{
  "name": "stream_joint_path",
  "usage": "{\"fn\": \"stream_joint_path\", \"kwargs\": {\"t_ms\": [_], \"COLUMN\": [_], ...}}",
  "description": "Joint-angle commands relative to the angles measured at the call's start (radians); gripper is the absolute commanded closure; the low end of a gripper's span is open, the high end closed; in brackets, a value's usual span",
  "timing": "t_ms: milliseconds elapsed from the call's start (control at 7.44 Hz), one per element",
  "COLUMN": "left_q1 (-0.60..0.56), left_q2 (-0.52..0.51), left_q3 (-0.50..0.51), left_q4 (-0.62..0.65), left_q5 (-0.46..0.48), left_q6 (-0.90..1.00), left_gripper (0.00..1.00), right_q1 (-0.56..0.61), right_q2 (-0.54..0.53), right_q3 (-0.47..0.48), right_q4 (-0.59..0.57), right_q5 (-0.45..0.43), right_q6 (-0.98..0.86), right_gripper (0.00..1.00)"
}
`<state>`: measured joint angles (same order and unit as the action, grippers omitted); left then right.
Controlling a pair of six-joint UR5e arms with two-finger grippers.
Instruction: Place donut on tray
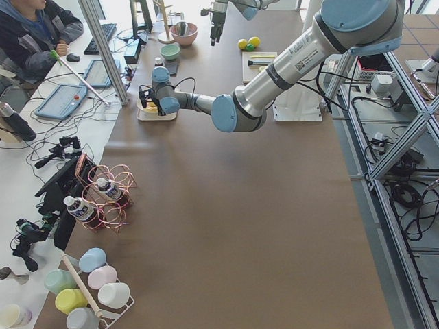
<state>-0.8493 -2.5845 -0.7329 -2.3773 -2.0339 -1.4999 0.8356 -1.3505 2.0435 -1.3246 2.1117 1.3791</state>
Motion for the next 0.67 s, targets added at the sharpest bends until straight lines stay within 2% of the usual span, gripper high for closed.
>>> {"fn": "stream_joint_path", "kwargs": {"t_ms": [0, 134, 269, 403, 538], "left_q1": [0.028, 0.029, 0.021, -0.002, -0.034], "left_q2": [-0.020, -0.020, -0.020, -0.002, 0.108], "left_q3": [0.049, 0.049, 0.041, -0.008, -0.187], "left_q4": [-0.048, -0.051, -0.054, -0.043, 0.051], "left_q5": [0.055, 0.055, 0.044, 0.028, -0.027], "left_q6": [0.000, 0.007, 0.051, 0.062, 0.110], "left_gripper": [1.00, 0.33, 0.02, 0.02, 0.02], "right_q1": [0.083, 0.136, 0.205, 0.267, 0.316], "right_q2": [-0.120, -0.157, -0.176, -0.182, -0.182], "right_q3": [-0.017, -0.034, -0.060, -0.100, -0.135], "right_q4": [0.001, -0.001, -0.001, -0.001, -0.001], "right_q5": [0.029, 0.071, 0.124, 0.170, 0.191], "right_q6": [-0.235, -0.335, -0.429, -0.527, -0.599], "right_gripper": [0.00, 0.00, 0.00, 0.00, 0.00]}}
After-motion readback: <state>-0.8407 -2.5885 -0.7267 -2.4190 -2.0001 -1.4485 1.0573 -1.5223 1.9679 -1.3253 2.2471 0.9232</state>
